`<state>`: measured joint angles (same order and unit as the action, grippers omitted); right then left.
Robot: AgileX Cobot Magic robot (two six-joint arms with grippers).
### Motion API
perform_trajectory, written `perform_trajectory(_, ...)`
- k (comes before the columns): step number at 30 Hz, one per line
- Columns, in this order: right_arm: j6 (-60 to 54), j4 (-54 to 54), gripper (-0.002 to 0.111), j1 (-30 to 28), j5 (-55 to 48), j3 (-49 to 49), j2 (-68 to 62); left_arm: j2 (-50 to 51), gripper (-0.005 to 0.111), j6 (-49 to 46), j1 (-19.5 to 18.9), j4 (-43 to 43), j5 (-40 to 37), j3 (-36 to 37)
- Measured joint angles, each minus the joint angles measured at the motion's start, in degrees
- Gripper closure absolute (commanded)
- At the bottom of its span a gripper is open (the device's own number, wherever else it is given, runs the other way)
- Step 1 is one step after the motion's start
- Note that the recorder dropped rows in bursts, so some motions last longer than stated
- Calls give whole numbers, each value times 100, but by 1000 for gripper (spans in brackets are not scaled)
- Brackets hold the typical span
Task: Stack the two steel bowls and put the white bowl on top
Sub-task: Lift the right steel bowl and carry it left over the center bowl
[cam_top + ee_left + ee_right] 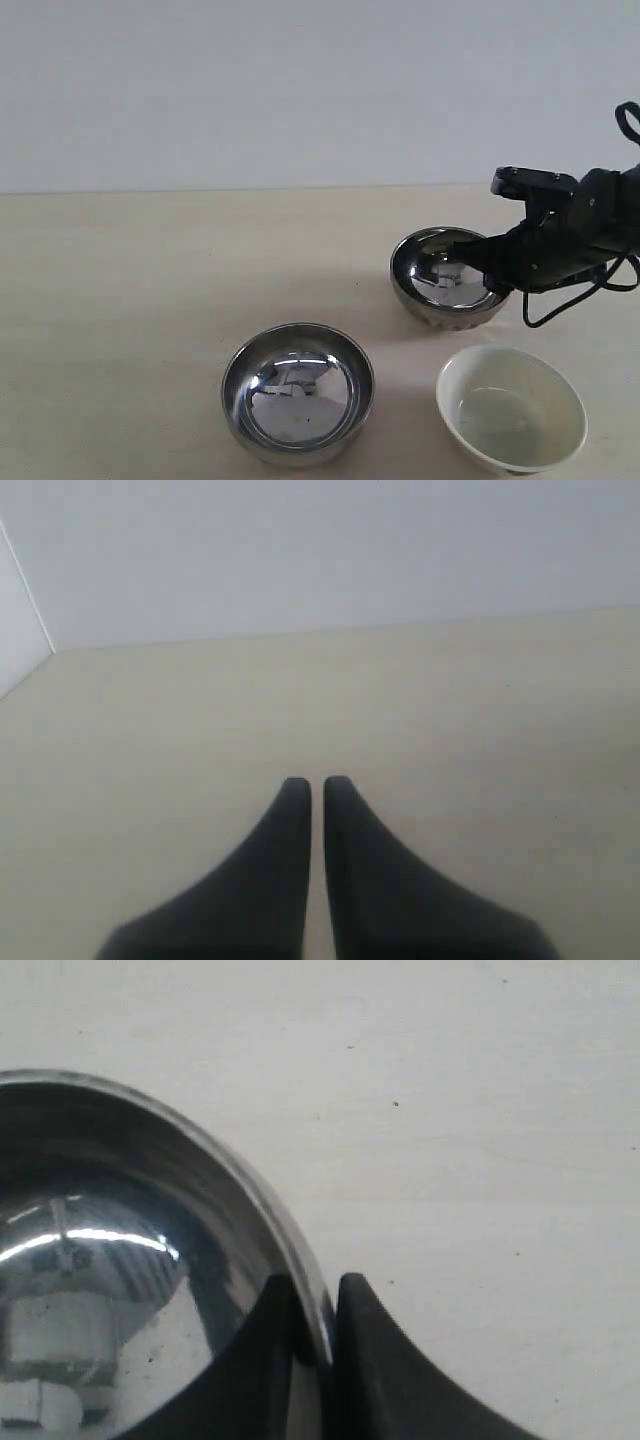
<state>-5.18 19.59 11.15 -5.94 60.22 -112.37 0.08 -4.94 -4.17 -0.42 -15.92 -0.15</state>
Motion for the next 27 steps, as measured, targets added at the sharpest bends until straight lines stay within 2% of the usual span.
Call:
perform_trajectory(8,-18,19,108,18,-145,0,119,0,103,0,0,0,0,0)
perform_trajectory(17,-185,-14,108,54,-900,-22,1306,0,103,0,0,0,0,0)
perform_trajectory(27,-237,23,108,854,-1760,59,1775,0,103,0,0,0,0,0)
